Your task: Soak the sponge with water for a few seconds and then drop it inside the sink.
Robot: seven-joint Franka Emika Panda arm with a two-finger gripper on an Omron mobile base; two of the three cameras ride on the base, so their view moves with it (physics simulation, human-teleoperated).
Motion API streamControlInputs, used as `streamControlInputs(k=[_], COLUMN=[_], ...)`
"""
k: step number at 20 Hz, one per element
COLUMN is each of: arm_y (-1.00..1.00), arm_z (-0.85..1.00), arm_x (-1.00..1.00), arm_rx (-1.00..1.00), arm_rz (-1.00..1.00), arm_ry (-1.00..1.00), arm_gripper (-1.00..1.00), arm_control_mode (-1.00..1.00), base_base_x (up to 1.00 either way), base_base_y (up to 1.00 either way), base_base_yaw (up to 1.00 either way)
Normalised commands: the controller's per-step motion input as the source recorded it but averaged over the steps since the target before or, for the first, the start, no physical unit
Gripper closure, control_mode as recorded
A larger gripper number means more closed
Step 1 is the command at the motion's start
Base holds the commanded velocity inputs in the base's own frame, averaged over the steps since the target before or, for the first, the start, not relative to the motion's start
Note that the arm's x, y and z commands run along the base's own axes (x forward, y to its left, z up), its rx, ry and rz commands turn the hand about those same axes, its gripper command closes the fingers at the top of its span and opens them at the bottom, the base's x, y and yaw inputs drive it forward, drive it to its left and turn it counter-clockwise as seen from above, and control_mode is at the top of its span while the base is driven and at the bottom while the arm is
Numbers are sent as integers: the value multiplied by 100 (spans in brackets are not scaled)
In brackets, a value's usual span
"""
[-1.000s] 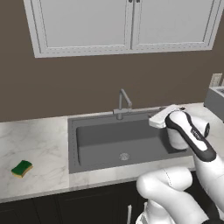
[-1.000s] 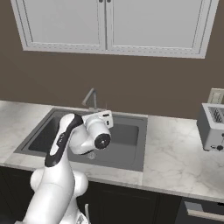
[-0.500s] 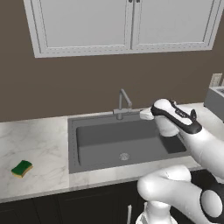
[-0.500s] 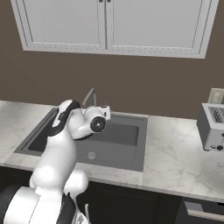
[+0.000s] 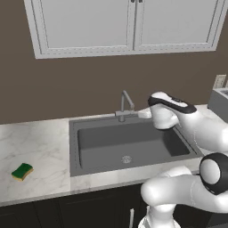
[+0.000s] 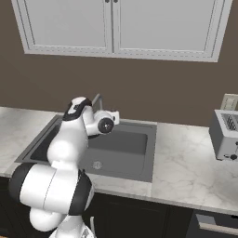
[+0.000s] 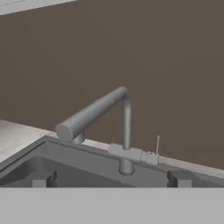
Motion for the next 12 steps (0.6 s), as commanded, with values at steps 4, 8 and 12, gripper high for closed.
streamControlInputs(k=[4, 8, 12], arm_y=[0, 0, 0], arm_z=[-14, -7, -4], arm_x=[17, 4, 0], arm_rx=[0, 0, 0], arm_rz=[0, 0, 0], arm_ry=[-5, -16, -15], arm_gripper=[-100, -100, -100], arm_control_mode=[-100, -100, -100], base_base_x=[0, 0, 0], base_base_y=[0, 0, 0], base_base_yaw=[0, 0, 0])
